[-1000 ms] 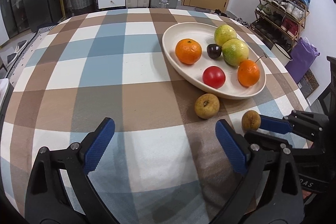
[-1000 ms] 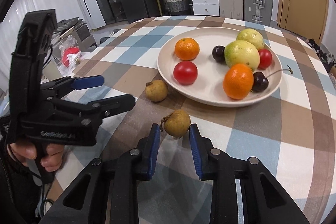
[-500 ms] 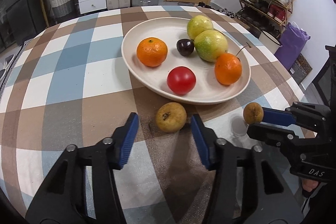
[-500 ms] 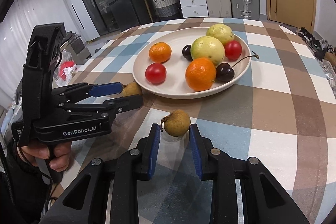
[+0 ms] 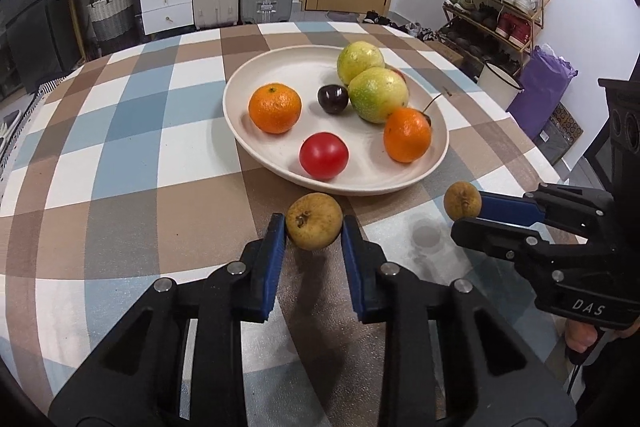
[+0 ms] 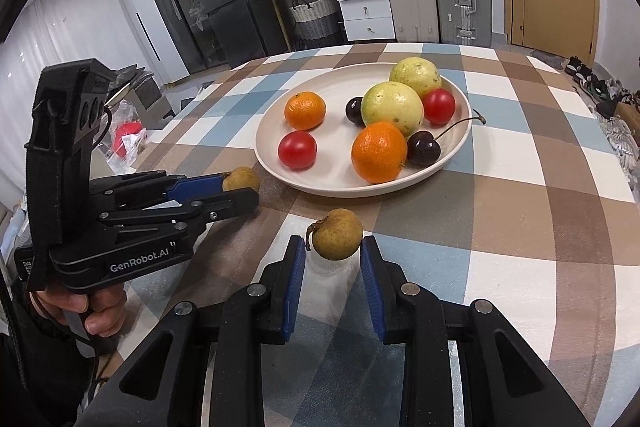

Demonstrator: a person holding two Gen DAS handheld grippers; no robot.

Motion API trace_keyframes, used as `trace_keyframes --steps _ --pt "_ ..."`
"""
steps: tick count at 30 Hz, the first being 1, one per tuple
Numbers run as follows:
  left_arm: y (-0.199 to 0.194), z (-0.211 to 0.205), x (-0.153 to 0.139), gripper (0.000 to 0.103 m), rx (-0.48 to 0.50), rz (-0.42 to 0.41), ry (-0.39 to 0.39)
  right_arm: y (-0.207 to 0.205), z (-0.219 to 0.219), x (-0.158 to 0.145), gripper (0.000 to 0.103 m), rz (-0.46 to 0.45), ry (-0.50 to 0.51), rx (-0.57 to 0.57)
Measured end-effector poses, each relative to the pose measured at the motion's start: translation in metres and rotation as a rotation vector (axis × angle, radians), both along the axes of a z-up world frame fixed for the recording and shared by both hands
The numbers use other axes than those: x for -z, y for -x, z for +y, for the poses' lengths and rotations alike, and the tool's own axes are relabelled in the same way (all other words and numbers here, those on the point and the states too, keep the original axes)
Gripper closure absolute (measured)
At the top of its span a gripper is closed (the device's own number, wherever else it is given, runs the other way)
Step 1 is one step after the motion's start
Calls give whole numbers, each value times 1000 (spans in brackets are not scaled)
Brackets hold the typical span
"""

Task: Organize fruits
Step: 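Grasp the other small brown pear with the left tool while the right tool holds its pear, then carry both brown pears over the white plate with both tools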

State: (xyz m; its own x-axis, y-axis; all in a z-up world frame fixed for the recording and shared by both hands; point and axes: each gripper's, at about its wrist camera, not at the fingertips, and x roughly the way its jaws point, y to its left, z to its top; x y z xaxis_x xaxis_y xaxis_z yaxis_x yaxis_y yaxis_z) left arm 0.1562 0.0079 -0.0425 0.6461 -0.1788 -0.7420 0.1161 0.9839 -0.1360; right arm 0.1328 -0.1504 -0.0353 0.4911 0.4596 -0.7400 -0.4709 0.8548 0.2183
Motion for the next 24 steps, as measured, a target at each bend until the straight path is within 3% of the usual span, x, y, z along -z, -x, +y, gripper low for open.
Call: trace_keyframes --steps 24 --pt "7 -10 -54 78 -12 -116 8 -11 -8 -43 74 -104 7 18"
